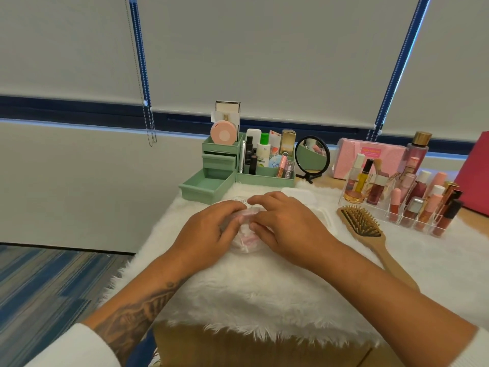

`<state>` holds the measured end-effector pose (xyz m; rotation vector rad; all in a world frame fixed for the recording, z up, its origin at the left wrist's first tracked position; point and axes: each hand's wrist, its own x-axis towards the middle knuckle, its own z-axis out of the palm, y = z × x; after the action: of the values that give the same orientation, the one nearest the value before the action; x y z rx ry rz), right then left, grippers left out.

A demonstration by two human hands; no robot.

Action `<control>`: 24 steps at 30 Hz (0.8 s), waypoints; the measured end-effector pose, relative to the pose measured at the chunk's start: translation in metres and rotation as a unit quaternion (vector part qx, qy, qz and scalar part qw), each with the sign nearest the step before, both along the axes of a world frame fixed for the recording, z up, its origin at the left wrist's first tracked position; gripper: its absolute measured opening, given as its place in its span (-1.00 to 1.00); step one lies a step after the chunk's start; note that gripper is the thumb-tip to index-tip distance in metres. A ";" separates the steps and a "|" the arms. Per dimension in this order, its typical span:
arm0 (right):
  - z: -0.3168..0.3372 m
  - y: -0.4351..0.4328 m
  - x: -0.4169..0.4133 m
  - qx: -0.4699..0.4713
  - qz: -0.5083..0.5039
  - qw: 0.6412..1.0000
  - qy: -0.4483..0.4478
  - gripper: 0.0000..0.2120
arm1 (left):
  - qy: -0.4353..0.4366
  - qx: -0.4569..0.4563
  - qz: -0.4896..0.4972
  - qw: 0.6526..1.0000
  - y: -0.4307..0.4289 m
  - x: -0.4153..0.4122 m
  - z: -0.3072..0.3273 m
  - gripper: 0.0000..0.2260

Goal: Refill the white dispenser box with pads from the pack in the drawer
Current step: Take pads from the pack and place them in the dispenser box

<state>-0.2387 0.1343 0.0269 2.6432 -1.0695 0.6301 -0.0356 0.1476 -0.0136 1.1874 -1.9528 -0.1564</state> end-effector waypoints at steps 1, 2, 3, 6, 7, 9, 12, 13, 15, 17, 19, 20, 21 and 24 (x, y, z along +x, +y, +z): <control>-0.001 -0.001 0.002 -0.008 -0.005 1.000 0.004 -0.78 | -0.002 0.009 -0.004 1.000 0.001 0.000 0.001 -0.76; -0.002 -0.001 0.003 -0.009 -0.005 1.000 0.004 -0.78 | -0.007 0.021 -0.009 1.000 0.003 -0.001 0.001 -0.71; -0.003 -0.001 0.004 0.000 -0.003 1.000 0.004 -0.74 | -0.010 0.032 -0.013 0.999 0.005 -0.002 0.001 -0.66; -0.005 -0.003 0.002 0.031 0.006 0.999 0.023 -0.57 | -0.016 0.050 -0.017 0.998 0.007 -0.001 0.002 -0.54; -0.005 -0.003 0.002 0.034 0.008 0.999 0.029 -0.54 | -0.016 0.052 -0.018 0.998 0.007 -0.001 0.003 -0.52; -0.003 -0.003 0.002 0.031 0.007 0.999 0.038 -0.53 | -0.018 0.057 -0.017 0.998 0.007 -0.001 0.003 -0.48; 0.000 -0.002 0.005 0.006 -0.002 0.998 0.055 -0.63 | -0.016 0.061 -0.013 0.998 0.007 -0.001 0.003 -0.47; 0.001 -0.002 0.006 -0.002 -0.005 0.998 0.057 -0.66 | -0.015 0.063 -0.014 0.998 0.007 -0.001 0.003 -0.47; 0.001 -0.003 0.008 -0.021 0.000 0.999 0.049 -0.72 | -0.011 0.065 -0.015 0.998 0.008 -0.001 0.003 -0.48; 0.000 -0.004 0.009 -0.037 0.002 0.998 0.041 -0.78 | -0.008 0.068 -0.012 0.998 0.007 -0.001 0.003 -0.49; -0.001 -0.003 0.008 -0.035 -0.002 0.999 0.031 -0.80 | -0.007 0.072 -0.010 0.997 0.006 -0.001 0.002 -0.51; -0.001 -0.003 0.007 -0.030 -0.002 0.999 0.021 -0.79 | -0.007 0.071 -0.010 0.997 0.005 -0.001 0.001 -0.52; -0.002 -0.002 0.005 -0.023 -0.003 1.000 0.009 -0.79 | -0.007 0.071 -0.010 0.997 0.005 -0.001 0.000 -0.53; -0.007 0.001 -0.003 0.004 -0.018 0.999 -0.042 -0.80 | -0.013 0.074 -0.005 0.997 0.004 -0.001 0.001 -0.56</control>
<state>-0.2415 0.1349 0.0202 2.6194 -1.1427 0.7356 -0.0366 0.1513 -0.0127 1.2807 -1.9984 -0.2975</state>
